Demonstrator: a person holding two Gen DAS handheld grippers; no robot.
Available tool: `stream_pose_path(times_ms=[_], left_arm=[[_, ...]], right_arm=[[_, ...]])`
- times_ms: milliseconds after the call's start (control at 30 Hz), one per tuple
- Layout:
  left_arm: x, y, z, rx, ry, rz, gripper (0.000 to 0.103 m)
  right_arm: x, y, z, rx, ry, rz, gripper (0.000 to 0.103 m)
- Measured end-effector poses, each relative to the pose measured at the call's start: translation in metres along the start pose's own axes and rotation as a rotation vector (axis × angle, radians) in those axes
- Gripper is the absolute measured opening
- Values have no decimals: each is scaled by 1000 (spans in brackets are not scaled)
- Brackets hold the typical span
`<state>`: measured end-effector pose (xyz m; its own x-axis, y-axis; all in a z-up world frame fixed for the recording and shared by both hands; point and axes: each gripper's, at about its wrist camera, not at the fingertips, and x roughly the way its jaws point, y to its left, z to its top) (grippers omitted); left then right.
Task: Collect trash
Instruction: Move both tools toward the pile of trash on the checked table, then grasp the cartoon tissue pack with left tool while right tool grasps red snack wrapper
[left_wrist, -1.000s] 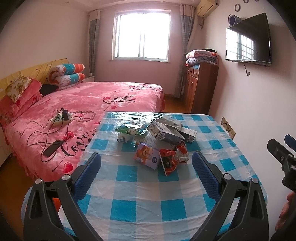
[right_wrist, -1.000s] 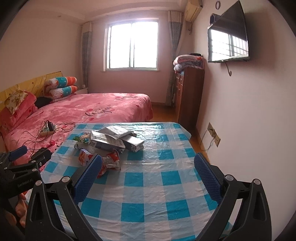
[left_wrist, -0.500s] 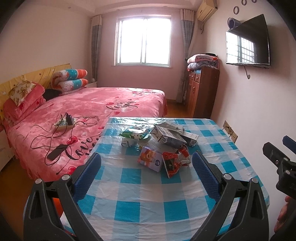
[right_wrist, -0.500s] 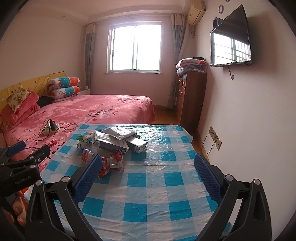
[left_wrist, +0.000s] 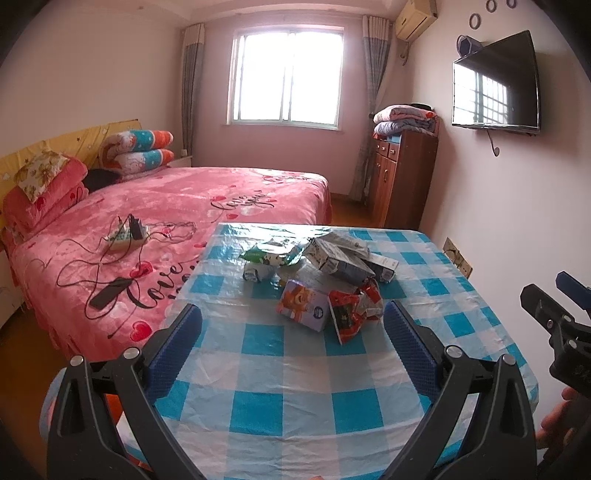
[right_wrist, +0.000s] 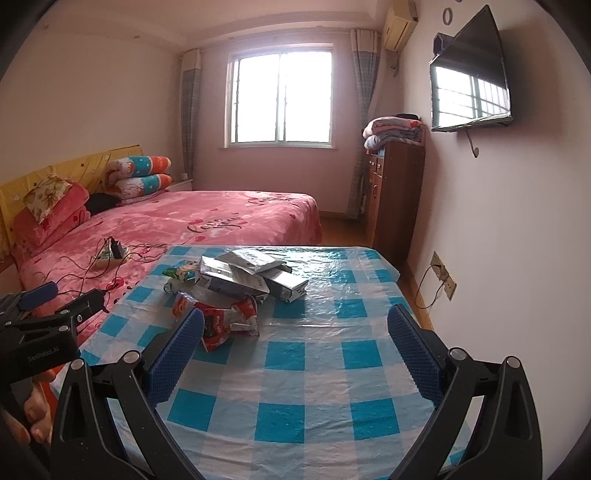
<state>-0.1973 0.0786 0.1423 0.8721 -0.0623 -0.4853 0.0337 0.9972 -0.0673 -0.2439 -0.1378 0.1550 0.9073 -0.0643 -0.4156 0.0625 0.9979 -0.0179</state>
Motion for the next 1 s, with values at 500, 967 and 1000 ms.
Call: stream_pose_path(times_ms=[500,967,1000], left_arm=[[66,44,-16,-27,139,-59,99],[163,63,-14,-409,393,-357,99],[167,63,-12,-426,399,-372,99]], right_arm=[[72,0,-34,131,219,268,99],[180,-5,-46,560,468,587,98],[186,-7,-44,593,466,610,97]])
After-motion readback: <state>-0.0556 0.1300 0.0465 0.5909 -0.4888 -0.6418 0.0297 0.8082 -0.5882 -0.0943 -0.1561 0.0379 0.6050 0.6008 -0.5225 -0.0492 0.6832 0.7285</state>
